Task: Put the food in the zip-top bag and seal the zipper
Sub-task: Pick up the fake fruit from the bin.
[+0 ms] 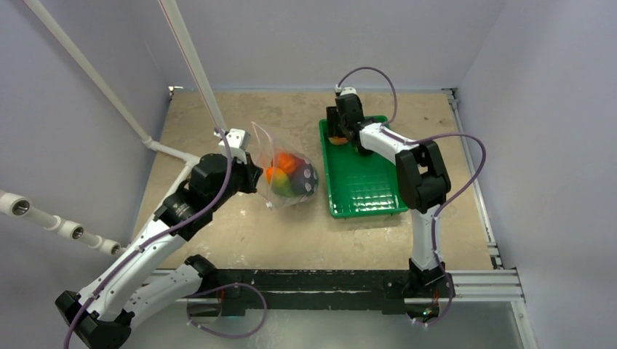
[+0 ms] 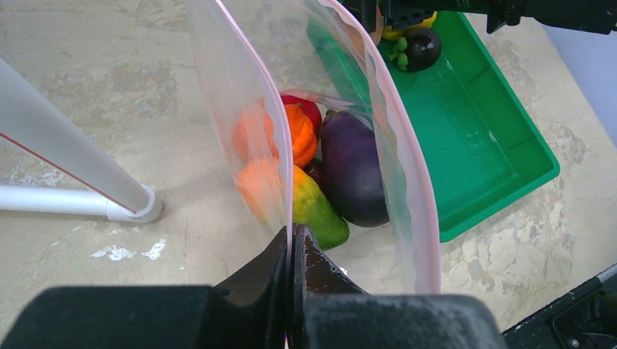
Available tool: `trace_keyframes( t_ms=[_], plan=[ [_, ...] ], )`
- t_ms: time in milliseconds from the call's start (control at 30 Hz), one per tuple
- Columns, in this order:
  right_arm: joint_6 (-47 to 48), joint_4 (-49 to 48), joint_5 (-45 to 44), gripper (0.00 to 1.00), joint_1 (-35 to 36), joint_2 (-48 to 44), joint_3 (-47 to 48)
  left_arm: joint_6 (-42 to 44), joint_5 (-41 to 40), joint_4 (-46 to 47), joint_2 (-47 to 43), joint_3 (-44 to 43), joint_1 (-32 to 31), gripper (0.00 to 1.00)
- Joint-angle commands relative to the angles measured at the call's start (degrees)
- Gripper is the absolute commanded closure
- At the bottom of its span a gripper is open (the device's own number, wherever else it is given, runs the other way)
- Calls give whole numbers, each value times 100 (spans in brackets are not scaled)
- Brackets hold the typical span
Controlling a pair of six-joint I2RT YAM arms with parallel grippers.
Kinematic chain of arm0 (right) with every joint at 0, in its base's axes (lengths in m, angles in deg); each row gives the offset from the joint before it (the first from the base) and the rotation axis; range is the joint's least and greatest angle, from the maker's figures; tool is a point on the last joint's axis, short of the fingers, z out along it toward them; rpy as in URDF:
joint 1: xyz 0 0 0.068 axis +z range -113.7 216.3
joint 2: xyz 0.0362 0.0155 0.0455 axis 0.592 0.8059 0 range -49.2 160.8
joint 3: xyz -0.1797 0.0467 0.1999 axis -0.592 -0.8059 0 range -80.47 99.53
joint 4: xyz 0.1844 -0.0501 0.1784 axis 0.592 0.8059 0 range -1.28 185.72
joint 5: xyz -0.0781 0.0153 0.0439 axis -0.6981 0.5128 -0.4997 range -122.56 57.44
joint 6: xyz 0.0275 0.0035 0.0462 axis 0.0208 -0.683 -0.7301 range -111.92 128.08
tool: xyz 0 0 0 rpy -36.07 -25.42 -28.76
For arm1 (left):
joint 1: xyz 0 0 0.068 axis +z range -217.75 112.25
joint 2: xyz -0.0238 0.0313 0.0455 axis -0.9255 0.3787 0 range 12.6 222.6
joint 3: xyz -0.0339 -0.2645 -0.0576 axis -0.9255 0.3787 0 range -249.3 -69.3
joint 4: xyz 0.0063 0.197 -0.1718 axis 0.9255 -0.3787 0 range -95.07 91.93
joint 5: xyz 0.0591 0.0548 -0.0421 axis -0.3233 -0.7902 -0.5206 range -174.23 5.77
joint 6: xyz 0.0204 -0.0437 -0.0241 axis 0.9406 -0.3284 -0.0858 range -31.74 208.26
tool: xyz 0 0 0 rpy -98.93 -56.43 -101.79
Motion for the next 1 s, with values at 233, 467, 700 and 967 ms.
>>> trace_keyframes(
  t_ms=[233, 467, 700, 967],
  plan=[
    [-165, 11, -246, 65, -24, -1171, -163, 146, 152, 242, 12, 21, 27, 100],
    [-148, 45, -1, 68, 108, -2149, -484, 145, 281, 384, 141, -45, 35, 100],
    [-64, 135, -33, 68, 598, -3140, -707, 58, 583, 521, 512, -257, 36, 100],
    [-29, 148, -82, 68, 1427, -4008, -602, 141, 585, 365, 817, -802, 31, 100]
  ],
)
